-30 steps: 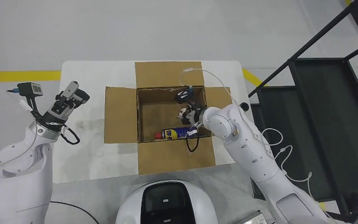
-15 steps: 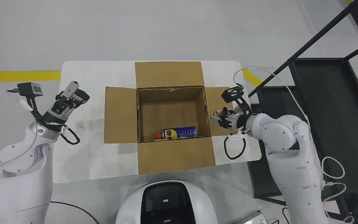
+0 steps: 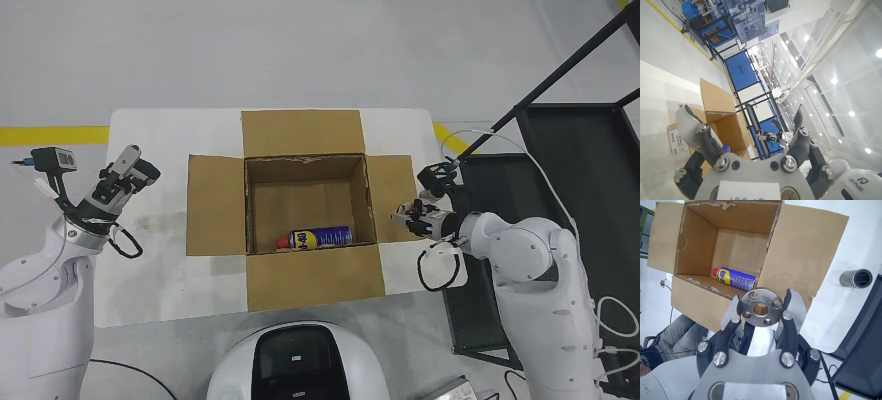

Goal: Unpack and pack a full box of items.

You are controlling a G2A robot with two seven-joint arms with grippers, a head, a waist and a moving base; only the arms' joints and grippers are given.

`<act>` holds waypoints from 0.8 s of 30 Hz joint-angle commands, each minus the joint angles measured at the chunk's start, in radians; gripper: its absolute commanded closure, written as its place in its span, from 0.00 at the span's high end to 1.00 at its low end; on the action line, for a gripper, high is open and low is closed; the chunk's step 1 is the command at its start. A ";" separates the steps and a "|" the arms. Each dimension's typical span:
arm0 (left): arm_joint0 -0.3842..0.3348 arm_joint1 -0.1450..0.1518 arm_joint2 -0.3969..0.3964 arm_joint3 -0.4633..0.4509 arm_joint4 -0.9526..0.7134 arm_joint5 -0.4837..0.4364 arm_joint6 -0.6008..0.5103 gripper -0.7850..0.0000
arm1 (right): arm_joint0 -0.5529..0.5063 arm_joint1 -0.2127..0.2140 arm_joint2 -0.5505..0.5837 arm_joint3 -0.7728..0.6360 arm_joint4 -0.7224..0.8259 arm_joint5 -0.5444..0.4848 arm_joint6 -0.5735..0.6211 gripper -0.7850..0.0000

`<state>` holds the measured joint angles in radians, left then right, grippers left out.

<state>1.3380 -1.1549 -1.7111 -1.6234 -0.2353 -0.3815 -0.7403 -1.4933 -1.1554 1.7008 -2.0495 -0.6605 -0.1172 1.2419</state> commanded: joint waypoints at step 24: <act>0.000 0.000 0.000 0.000 0.000 0.000 0.000 1.00 | 0.042 0.011 -0.031 0.540 -0.152 0.101 -0.310 0.00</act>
<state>1.3380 -1.1549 -1.7111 -1.6234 -0.2353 -0.3815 -0.7403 -1.4613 -1.1446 1.6762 -1.5393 -0.8083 -0.0099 0.9415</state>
